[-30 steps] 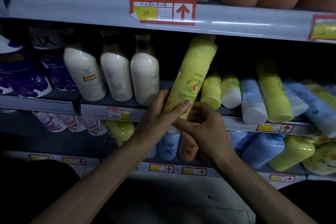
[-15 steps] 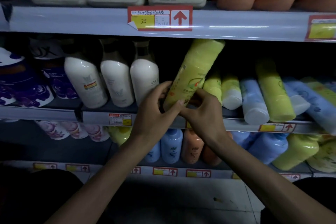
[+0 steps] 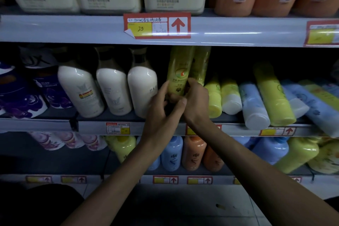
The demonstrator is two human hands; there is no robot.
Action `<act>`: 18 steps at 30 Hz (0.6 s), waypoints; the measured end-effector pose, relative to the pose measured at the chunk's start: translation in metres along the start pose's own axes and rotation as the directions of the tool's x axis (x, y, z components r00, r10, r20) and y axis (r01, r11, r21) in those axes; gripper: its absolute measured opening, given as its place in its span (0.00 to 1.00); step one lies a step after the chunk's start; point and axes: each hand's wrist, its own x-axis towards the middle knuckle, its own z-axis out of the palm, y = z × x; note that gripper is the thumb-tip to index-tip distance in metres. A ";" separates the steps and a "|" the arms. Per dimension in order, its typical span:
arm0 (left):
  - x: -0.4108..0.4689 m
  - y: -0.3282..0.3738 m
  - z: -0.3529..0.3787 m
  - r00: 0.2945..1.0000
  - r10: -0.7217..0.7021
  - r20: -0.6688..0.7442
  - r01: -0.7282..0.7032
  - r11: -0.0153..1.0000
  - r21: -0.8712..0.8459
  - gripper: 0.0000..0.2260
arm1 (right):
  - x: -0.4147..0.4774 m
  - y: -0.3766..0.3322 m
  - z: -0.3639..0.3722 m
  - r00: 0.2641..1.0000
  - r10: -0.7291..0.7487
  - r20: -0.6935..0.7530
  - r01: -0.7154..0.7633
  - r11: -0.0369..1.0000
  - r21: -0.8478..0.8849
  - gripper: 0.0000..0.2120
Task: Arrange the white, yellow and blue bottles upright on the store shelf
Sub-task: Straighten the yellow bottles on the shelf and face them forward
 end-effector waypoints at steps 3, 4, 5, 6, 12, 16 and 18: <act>0.008 0.001 0.006 1.000 -0.031 -0.006 0.031 0.999 -0.028 0.34 | 0.006 0.001 0.005 1.000 0.010 -0.006 -0.011 0.999 -0.034 0.12; 0.011 0.000 0.008 0.999 -0.041 -0.013 0.041 0.999 -0.031 0.36 | 0.009 0.001 0.006 1.000 0.021 -0.009 -0.021 0.999 -0.043 0.12; 0.013 0.000 0.010 0.998 -0.050 -0.026 0.049 0.998 -0.033 0.37 | 0.010 0.001 0.007 0.999 0.032 -0.011 -0.033 0.998 -0.056 0.12; 0.016 -0.001 0.011 0.998 -0.054 -0.043 0.053 0.998 -0.030 0.38 | 0.012 0.001 0.009 0.999 0.045 -0.013 -0.046 0.997 -0.065 0.12; 0.022 -0.003 0.020 0.989 -0.078 -0.123 0.076 0.997 -0.018 0.37 | 0.007 0.005 0.023 0.999 0.047 -0.027 -0.047 0.999 -0.022 0.06; 0.027 -0.008 0.022 0.987 -0.060 -0.152 0.063 0.998 0.017 0.39 | 0.003 0.008 0.030 0.997 0.048 -0.055 -0.050 0.998 -0.036 0.05; 0.024 -0.007 0.021 0.988 -0.065 -0.142 0.071 0.997 0.035 0.39 | 0.003 0.007 0.032 0.996 0.073 -0.044 -0.074 0.997 -0.024 0.05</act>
